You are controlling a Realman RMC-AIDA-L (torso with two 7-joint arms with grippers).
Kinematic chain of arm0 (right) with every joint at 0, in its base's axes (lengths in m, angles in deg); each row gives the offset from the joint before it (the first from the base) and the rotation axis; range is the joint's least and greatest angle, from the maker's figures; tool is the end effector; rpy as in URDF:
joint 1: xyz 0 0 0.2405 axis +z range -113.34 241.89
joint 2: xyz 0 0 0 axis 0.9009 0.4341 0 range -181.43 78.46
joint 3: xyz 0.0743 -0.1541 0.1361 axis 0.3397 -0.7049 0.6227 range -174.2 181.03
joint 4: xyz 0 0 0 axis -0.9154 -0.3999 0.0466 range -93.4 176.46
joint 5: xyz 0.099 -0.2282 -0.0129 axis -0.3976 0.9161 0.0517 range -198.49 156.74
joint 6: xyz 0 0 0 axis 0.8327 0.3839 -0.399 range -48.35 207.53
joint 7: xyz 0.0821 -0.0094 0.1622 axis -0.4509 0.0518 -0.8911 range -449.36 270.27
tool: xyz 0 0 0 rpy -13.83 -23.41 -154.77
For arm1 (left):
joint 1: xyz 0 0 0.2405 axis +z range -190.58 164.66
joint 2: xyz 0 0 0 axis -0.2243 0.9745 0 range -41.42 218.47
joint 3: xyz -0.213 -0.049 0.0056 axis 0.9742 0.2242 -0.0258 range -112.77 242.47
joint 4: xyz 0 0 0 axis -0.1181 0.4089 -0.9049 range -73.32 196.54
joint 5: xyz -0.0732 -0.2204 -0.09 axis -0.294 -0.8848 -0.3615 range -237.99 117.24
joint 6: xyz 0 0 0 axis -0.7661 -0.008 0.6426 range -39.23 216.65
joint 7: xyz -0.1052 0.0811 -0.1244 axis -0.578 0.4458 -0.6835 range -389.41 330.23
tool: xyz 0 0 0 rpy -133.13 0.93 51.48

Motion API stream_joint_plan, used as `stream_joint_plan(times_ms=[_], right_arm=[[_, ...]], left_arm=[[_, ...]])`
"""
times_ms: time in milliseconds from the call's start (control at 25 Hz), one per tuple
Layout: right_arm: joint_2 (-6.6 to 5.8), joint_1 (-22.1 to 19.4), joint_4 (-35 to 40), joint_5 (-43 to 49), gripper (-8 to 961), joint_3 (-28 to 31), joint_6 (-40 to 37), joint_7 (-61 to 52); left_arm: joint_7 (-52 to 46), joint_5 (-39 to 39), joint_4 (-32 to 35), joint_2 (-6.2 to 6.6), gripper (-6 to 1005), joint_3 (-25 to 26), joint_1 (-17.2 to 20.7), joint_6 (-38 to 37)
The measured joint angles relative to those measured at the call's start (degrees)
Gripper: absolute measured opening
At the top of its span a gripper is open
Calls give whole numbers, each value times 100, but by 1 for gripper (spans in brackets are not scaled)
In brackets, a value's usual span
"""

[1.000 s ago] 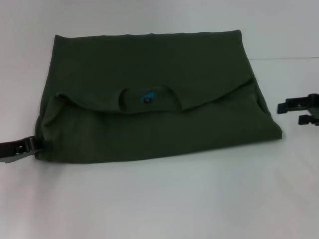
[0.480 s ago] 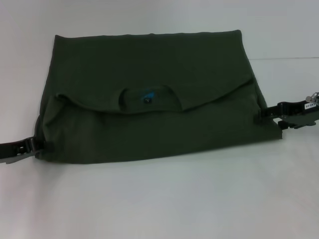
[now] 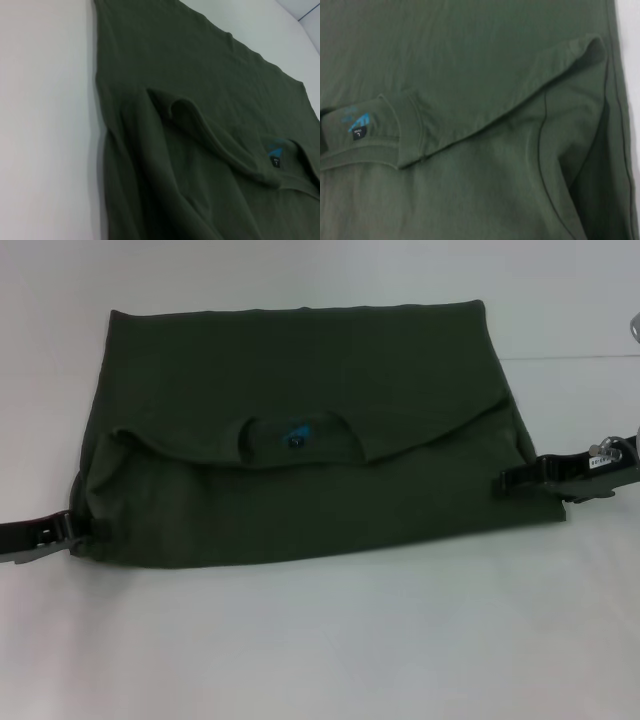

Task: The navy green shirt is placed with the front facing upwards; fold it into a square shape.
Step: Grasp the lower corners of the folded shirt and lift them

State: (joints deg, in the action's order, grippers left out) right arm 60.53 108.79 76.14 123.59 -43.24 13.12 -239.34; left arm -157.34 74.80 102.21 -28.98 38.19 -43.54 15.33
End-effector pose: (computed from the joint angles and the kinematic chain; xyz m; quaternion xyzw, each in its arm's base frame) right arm 0.2819 0.4429 0.0101 -0.7466 0.6217 0.0199 0.2361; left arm -0.3382 0.3806 0.0287 -0.7267 -0.6240 -0.1734 0.2292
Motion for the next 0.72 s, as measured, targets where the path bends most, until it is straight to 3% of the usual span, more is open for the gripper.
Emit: stream_joint_plan(times_ms=[120,480,720], right_arm=[[9,23,12,2,898,-28,-7,-5],[13,35,110,5,711,-248,0,25],[2,52,112,11,425,-283,3,10]], left_arm=[[-1,0,0,0,52,0,-6,10],[-4,-9,0,8,52,3,-27,25],[-11,-18,0,9,52,3,-36,26]])
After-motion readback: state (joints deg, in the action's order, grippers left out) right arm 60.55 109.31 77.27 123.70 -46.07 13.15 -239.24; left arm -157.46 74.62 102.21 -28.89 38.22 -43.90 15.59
